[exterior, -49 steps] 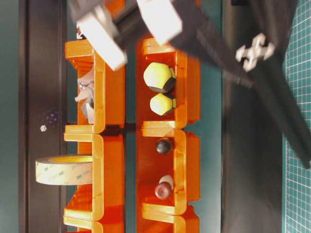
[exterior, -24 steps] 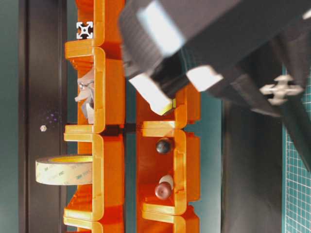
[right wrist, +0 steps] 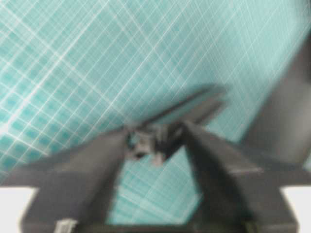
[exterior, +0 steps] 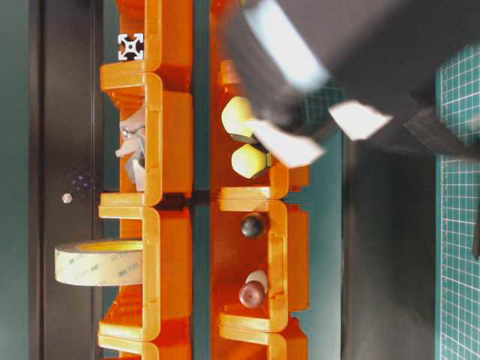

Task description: Pick frame from container rack with right arm.

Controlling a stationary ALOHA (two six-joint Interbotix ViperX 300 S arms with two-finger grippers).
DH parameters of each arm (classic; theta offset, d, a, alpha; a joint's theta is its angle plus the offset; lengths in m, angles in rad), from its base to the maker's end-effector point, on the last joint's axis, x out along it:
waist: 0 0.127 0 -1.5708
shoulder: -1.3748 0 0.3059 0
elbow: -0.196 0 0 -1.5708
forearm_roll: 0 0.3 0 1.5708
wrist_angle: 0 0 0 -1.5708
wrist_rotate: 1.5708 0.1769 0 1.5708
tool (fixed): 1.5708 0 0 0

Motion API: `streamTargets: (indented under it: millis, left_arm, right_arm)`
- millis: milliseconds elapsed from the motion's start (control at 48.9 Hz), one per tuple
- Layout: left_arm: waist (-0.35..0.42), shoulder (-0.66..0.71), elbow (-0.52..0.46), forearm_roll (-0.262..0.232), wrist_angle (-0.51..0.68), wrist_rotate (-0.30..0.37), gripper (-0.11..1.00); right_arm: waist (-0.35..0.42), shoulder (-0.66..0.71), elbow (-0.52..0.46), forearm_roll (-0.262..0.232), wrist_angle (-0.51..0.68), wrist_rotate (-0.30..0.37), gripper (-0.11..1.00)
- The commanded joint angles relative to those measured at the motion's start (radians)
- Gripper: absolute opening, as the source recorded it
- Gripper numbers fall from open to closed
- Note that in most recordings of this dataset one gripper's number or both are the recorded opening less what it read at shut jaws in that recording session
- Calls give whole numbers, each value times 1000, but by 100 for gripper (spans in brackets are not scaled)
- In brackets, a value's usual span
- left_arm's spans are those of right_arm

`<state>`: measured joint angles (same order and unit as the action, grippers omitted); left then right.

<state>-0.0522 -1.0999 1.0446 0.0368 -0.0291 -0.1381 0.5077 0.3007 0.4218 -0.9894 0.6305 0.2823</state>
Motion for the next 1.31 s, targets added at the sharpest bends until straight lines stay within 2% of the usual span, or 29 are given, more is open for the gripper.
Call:
streamTargets:
  millis: [0, 61, 143, 225, 307, 429, 491, 695, 797, 981, 1124, 1288]
  left_arm:
    - [0, 8, -28, 5, -3, 0, 0]
    - [0, 9, -28, 5, -3, 0, 0]
    - [0, 11, -26, 3, -3, -2, 0]
    - [-2, 14, -25, 5, -3, -3, 0]
    - [-3, 20, -23, 3, -3, -5, 0]
    - [-3, 21, -21, 3, -3, -5, 0]
    - [-3, 18, -21, 5, -3, -3, 0]
    - [-3, 17, -21, 5, 11, 0, 0]
    - [-3, 17, -20, 3, 49, -12, 0]
    - [-3, 11, -21, 5, 109, -14, 0]
    - [6, 8, -15, 3, 110, -14, 0]
    - [9, 3, -12, 3, 107, -14, 0]
  right_arm:
    - [3, -6, -5, 38, -9, 5, 59]
    - [3, 0, 0, 54, -12, 5, 72]
    - [3, 0, 5, 74, -12, 9, 81]
    - [3, 0, 3, 97, -8, 21, 83]
    - [3, -2, -2, 135, -12, 61, 83]
    - [3, -26, -15, 232, -20, 169, 83]
    - [3, -51, -15, 250, -20, 224, 83]
    - [-5, -190, 5, 247, -20, 426, 83]
    - [-8, -273, 41, 242, -41, 506, 83]
    - [-20, -459, 127, 230, -91, 594, 83]
    - [-41, -598, 172, 229, -106, 652, 82]
    - [-67, -746, 244, 225, -176, 707, 82]
